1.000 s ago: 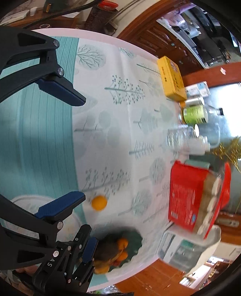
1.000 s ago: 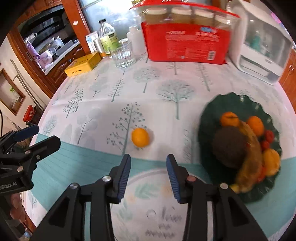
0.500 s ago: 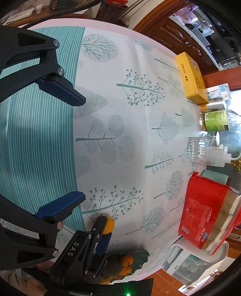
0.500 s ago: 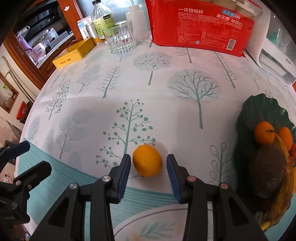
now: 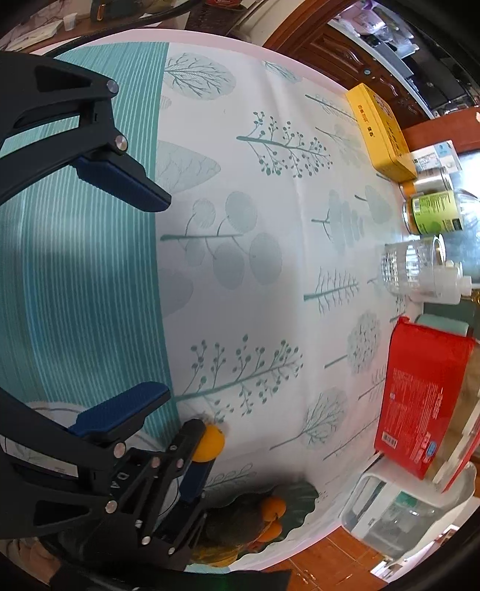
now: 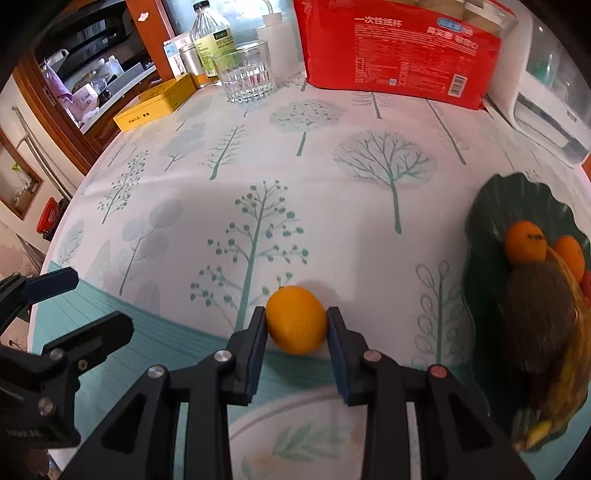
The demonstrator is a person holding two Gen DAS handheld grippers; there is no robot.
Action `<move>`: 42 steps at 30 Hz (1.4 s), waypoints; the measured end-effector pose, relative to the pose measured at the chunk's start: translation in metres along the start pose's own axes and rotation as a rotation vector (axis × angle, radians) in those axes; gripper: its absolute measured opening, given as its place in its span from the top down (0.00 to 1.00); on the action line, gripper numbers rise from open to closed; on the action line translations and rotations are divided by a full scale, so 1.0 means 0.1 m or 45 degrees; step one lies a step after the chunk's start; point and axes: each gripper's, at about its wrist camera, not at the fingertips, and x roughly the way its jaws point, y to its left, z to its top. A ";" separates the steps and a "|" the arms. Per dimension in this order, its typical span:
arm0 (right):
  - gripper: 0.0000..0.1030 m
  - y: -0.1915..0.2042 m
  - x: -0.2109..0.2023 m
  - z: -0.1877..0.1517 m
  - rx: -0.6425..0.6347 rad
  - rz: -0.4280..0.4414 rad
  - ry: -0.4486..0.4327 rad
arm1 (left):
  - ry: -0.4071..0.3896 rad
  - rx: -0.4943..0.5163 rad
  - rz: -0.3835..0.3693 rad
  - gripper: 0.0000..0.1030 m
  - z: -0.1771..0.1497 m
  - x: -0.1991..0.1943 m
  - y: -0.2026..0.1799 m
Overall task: Organize fruits
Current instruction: 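Grasp the small orange with the right tool, then carry the small orange onto the green plate and open the right tool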
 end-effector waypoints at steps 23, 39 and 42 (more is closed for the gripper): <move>0.69 -1.24 -1.54 -0.68 0.109 -0.020 -0.197 | -0.084 0.164 -0.118 0.03 -0.09 -0.66 -1.72; 0.69 -2.26 -1.73 -0.28 0.206 -0.108 -0.247 | -0.181 0.204 -0.109 0.01 0.23 -0.78 -2.69; 0.69 -2.31 -1.66 -0.22 0.205 -0.114 -0.234 | -0.177 0.197 -0.093 0.01 0.28 -0.73 -2.71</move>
